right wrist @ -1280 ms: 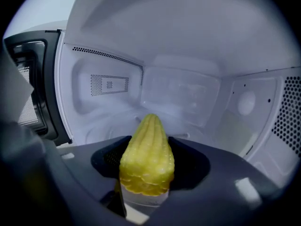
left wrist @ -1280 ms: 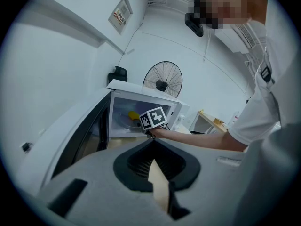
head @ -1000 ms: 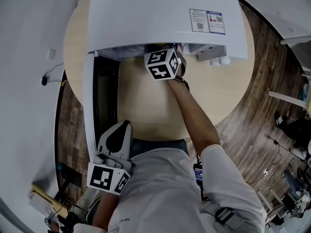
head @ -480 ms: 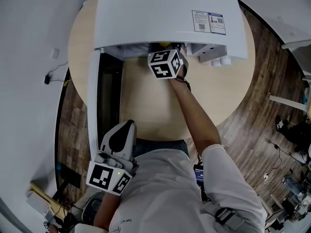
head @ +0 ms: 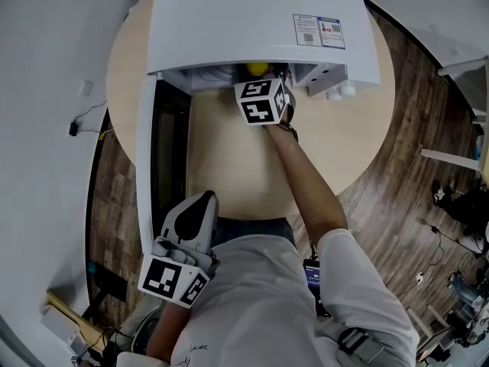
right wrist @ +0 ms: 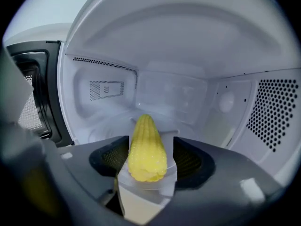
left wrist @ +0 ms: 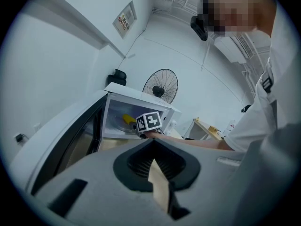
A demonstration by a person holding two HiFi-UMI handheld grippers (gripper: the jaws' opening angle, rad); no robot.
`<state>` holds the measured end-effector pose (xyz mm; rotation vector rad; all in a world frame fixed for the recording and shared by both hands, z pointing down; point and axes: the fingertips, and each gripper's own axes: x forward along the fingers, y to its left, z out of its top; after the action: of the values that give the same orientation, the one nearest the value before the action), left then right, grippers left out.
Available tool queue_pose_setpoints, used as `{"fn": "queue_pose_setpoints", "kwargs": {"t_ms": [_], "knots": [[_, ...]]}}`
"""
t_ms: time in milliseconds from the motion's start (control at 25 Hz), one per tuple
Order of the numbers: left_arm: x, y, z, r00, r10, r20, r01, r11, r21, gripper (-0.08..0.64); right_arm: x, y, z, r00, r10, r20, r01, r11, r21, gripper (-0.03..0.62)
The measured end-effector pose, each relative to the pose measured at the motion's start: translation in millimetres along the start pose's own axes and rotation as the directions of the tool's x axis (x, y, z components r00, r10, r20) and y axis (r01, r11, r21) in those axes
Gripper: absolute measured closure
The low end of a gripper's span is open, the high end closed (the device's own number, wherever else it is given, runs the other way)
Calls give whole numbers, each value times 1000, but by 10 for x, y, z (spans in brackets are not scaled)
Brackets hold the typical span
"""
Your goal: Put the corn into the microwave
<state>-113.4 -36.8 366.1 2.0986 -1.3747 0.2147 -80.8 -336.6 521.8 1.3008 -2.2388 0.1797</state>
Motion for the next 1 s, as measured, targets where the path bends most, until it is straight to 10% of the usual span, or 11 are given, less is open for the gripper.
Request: {"fn": "queue_pose_setpoints", "kwargs": {"t_ms": [1000], "knots": [[-137,-169,97,998,-55,38,53,997,56,569,-450,2,24,999,37,-8,-36,991,133,374]]}}
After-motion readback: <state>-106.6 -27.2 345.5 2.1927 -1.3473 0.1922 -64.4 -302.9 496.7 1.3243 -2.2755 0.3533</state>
